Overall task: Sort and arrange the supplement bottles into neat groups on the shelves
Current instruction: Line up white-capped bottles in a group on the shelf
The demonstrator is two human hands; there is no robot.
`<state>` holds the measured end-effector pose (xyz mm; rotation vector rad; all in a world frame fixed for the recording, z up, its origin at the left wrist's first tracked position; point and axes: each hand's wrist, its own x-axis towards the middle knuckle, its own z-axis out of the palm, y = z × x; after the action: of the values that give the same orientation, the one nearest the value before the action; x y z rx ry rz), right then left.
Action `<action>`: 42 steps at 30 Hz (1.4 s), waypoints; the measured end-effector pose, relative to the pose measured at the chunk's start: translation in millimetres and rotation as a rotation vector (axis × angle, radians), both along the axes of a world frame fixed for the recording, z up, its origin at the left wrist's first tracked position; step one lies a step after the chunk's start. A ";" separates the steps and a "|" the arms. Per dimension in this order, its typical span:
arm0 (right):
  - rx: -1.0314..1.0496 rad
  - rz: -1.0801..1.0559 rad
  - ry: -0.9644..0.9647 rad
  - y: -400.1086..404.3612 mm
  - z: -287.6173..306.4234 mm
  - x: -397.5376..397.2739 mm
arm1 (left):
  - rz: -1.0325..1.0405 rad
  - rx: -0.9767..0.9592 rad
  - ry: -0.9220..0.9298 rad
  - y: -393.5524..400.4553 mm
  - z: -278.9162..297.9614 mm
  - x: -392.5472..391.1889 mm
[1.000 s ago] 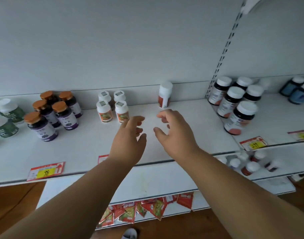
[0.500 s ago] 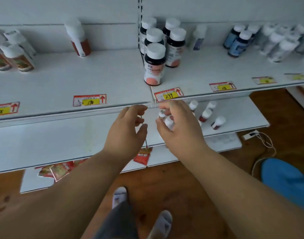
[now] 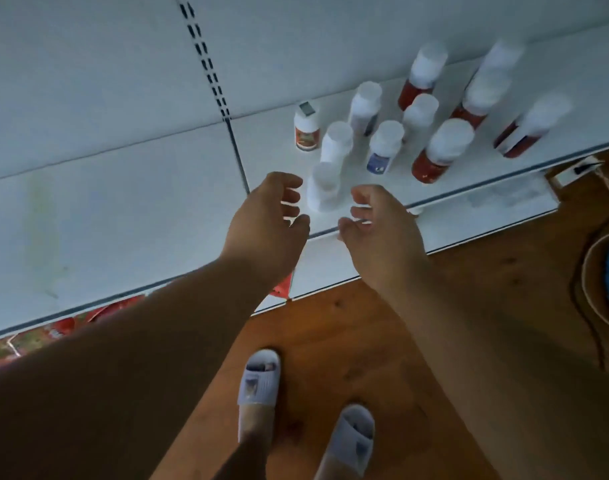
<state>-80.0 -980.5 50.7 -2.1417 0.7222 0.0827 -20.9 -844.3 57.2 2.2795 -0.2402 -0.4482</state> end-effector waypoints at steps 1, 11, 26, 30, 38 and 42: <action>0.032 -0.016 -0.001 -3.9 -22.5 11.9 | 0.026 -0.023 0.034 -6.4 -17.2 8.6; 0.143 -0.072 -0.180 -5.7 -62.1 36.8 | 0.103 -0.203 0.231 -26.0 -63.9 37.5; 0.444 0.171 -0.332 -15.2 247.5 -119.2 | 0.168 -0.585 0.328 1.9 231.7 -129.4; 0.374 0.250 -0.384 -37.7 336.8 -146.4 | 0.156 -0.569 0.127 -15.7 315.6 -162.8; 0.401 0.268 -0.411 -64.1 426.7 -125.2 | 0.010 -0.672 0.131 -23.4 399.0 -134.8; 0.310 0.194 -0.407 -81.3 442.5 -103.3 | -0.061 -0.634 0.135 -40.7 405.8 -99.8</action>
<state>-183.3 -1061.8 493.1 -1.8438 0.2454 -0.1285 -120.8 -885.0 463.1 1.6202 -0.3302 -0.4749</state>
